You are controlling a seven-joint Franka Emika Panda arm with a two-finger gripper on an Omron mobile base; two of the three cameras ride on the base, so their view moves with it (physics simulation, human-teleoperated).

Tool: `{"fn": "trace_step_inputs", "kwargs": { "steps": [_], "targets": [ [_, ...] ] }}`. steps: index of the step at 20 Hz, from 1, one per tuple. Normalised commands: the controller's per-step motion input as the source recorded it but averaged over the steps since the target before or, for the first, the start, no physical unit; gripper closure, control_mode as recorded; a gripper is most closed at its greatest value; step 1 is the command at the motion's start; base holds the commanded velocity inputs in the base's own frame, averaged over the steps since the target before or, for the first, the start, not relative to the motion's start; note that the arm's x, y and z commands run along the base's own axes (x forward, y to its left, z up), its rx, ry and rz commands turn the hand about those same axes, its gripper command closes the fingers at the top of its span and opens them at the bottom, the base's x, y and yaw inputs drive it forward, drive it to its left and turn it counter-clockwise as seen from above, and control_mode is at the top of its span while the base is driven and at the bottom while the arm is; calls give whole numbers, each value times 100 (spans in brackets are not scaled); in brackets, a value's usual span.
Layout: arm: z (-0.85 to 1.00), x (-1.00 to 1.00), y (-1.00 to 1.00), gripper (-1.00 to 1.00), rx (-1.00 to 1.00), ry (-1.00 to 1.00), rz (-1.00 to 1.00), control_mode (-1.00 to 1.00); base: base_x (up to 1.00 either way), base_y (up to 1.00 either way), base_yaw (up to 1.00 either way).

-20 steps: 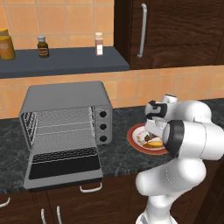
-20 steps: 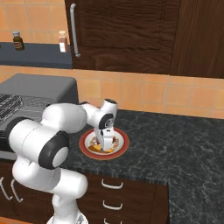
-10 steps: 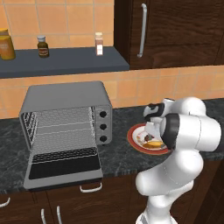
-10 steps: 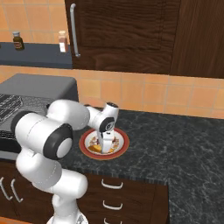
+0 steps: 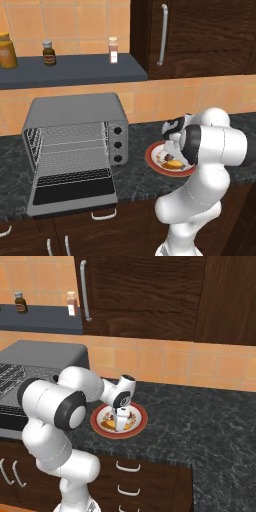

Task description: Pick up the kebab skewer and baguette bread, and place them inside the toaster oven. Close the toaster oven door and start by setting the timer.

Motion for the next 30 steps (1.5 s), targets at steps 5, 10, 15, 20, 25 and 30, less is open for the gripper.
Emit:
{"fn": "trace_step_inputs", "kwargs": {
  "steps": [5, 10, 15, 20, 25, 30],
  "targets": [
    [-33, -1, 29, -100, 0, 0, -6, -100, 0, 0, 0],
    [-43, -5, 24, 100, 0, 0, -7, -100, 0, 0, 0],
    [-24, -37, 9, 100, 0, 0, -7, -100, 0, 0, 0],
    [14, -32, 0, 100, 1, -1, -4, -100, 0, 0, 0],
    [79, -21, 14, 100, 0, 0, 0, -100, 0, 0, 0],
    [69, -62, 57, 100, 1, 0, 11, -100, 0, 0, 0]
  ]
}}
